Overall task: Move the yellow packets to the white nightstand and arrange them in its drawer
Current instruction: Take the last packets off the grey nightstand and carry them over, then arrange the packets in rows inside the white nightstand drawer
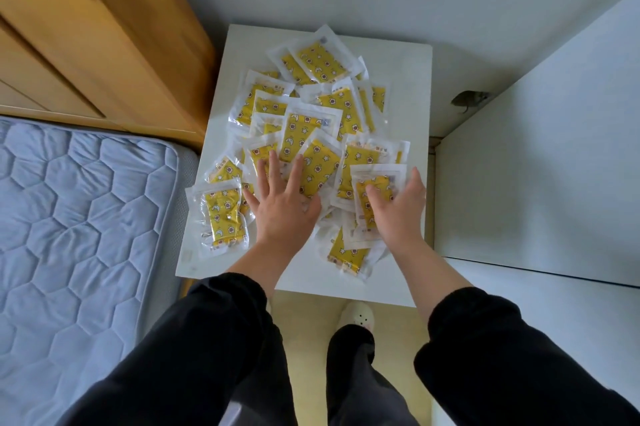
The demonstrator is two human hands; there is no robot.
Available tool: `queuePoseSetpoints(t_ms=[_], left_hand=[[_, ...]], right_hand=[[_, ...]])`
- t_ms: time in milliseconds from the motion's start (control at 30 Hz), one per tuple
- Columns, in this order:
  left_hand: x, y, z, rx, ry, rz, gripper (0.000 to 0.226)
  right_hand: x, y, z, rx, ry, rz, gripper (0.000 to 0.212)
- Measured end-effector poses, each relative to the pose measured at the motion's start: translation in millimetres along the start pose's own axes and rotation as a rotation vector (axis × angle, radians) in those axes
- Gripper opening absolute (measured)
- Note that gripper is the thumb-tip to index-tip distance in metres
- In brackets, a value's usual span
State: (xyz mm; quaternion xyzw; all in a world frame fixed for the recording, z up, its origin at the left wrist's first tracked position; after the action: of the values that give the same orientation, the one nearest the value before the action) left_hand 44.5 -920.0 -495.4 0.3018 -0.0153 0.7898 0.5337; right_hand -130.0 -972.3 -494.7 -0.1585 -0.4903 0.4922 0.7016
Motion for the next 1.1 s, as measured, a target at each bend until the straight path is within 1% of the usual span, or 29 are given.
queuePoseSetpoints(t_ms=[67,167,200,300,367,533,667,767,833,933,967,1033,1100], left_hand=[[5.4,1.7,-0.3,-0.024,-0.016,-0.007,0.07],[13.1,2.8,-1.3,-0.027,-0.006,-0.024,0.069],[15.7,2.9,-2.2,-0.022,0.001,-0.027,0.068],[28.0,0.9,-8.0,-0.039,0.014,-0.028,0.069],[36.3,-0.1,-12.7,-0.056,0.008,-0.04,0.07],[67.3,-17.5,-30.3,-0.11,-0.018,-0.065,0.071],[89.3,-37.6,-46.7,-0.206,-0.057,-0.078,0.069],[112.7,-54.1,-65.0,-0.241,-0.054,-0.099,0.068],[129.0,-67.8,-81.0,-0.274,-0.046,-0.139,0.069],[150.9,-90.2,-108.0,-0.36,-0.043,-0.192,0.072],[155.4,-95.9,-116.1,-0.386,-0.046,-0.208,0.073],[155.0,-108.2,-133.4,-0.392,-0.033,-0.233,0.076],[144.5,-117.0,-147.5,-0.388,0.07,-0.302,0.082]], right_hand=[[4.4,1.3,-0.9,-0.009,0.01,0.001,0.077],[2.2,18.1,-5.0,-0.015,0.01,0.008,0.083],[0.9,23.9,-5.5,-0.013,0.007,0.018,0.081],[15.5,18.8,-1.4,0.027,0.005,0.059,0.065],[21.6,20.4,2.0,0.084,0.035,0.097,0.057],[48.3,35.9,0.9,0.161,0.07,0.153,0.056],[78.6,55.9,-5.5,0.243,0.047,0.231,0.054],[104.7,73.0,-12.4,0.421,0.089,0.354,0.052],[123.4,85.3,-21.4,0.556,0.122,0.53,0.046],[154.1,112.7,-51.6,0.698,0.048,0.832,0.039],[160.6,123.9,-63.8,0.734,-0.004,0.891,0.039],[162.0,146.7,-86.7,0.828,-0.103,0.917,0.043],[147.8,161.5,-101.4,0.956,-0.098,0.852,0.054]])
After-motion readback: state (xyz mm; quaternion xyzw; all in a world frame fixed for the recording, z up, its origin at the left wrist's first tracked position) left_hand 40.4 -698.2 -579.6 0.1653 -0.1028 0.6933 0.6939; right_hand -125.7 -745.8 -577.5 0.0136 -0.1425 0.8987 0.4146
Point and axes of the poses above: each hand's wrist, its own x-axis away from the middle knuckle, its own z-axis out of the back of the hand, y = z × x, the point moved 2 cm from there along -x, towards the middle knuckle, and after that the axes turned 10 degrees about -y, right-handed, at the moved point
